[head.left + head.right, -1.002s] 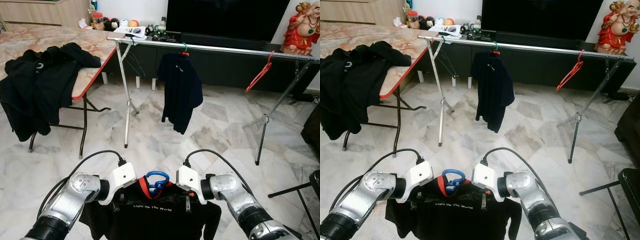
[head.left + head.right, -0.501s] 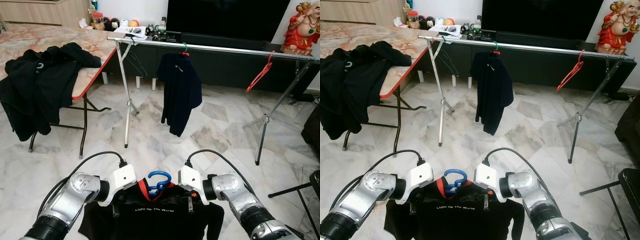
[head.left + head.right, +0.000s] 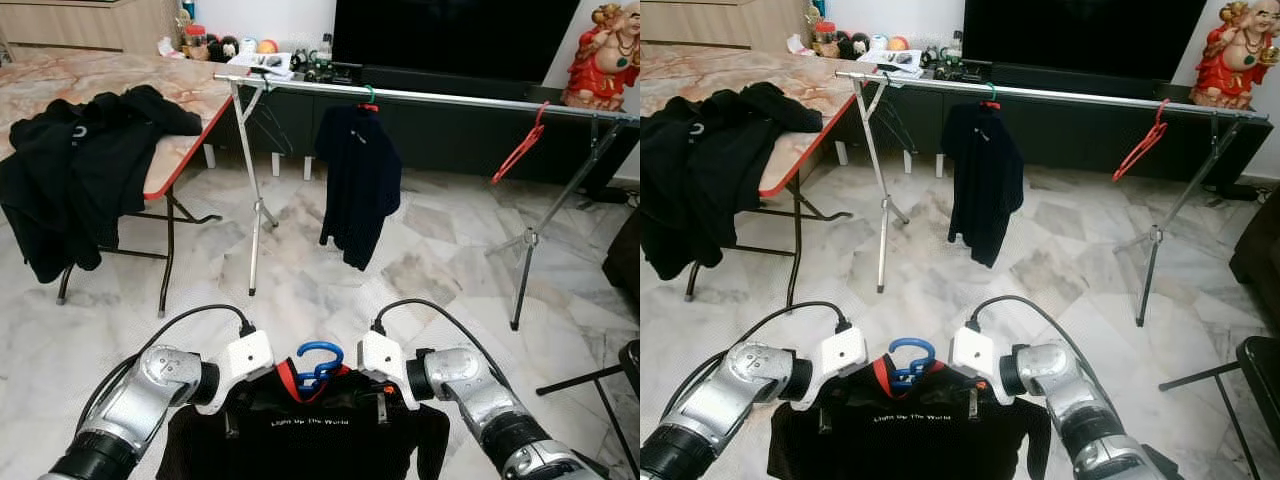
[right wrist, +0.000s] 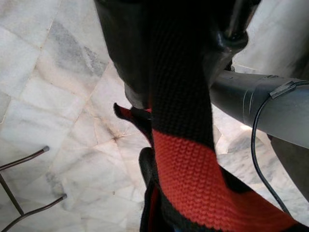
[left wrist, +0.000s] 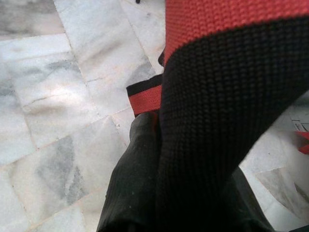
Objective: Hang hanger
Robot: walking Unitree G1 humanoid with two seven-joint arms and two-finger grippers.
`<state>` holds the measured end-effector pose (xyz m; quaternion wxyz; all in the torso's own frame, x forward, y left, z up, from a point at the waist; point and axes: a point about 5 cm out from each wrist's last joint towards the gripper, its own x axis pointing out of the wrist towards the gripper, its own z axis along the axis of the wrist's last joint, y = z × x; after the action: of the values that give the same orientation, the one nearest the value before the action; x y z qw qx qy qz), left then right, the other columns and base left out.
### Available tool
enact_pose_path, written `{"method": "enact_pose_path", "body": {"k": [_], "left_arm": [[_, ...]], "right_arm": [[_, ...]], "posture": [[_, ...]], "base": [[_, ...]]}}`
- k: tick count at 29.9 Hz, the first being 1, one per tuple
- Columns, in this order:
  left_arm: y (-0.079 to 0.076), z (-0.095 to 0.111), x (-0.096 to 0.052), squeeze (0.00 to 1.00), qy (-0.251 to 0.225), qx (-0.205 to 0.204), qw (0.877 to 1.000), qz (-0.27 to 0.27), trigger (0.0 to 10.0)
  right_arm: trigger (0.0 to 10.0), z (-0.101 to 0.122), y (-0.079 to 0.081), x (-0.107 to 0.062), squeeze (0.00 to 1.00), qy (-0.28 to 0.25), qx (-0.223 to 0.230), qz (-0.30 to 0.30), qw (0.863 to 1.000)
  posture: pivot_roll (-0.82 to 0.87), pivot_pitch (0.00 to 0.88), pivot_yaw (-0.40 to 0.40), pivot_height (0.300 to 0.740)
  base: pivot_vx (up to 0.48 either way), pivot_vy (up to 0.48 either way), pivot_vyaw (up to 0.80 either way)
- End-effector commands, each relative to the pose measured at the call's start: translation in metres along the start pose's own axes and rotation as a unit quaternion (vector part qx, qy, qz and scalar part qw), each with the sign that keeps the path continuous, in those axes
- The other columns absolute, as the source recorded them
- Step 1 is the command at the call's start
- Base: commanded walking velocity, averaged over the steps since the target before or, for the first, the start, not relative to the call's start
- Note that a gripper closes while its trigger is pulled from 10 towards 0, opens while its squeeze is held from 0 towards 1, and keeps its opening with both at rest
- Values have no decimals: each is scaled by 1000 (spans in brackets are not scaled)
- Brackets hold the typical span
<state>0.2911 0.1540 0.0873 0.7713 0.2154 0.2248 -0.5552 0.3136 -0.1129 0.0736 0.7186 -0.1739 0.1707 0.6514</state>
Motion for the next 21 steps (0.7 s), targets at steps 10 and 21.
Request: {"method": "enact_pose_path", "body": {"k": [10, 21], "left_arm": [[6, 7, -5, 0, -16, -8, 1000, 12, 0], [6, -8, -16, 0, 5, -22, 999, 29, 0]], "right_arm": [[10000, -3, -2, -13, 929, 11, -2, -1, 1000], [10000, -18, -3, -35, 0, 89, -33, -3, 995]], "posture": [[127, 49, -61, 740], [119, 54, -63, 740]], "base": [[0, 0, 0], [0, 0, 0]]}}
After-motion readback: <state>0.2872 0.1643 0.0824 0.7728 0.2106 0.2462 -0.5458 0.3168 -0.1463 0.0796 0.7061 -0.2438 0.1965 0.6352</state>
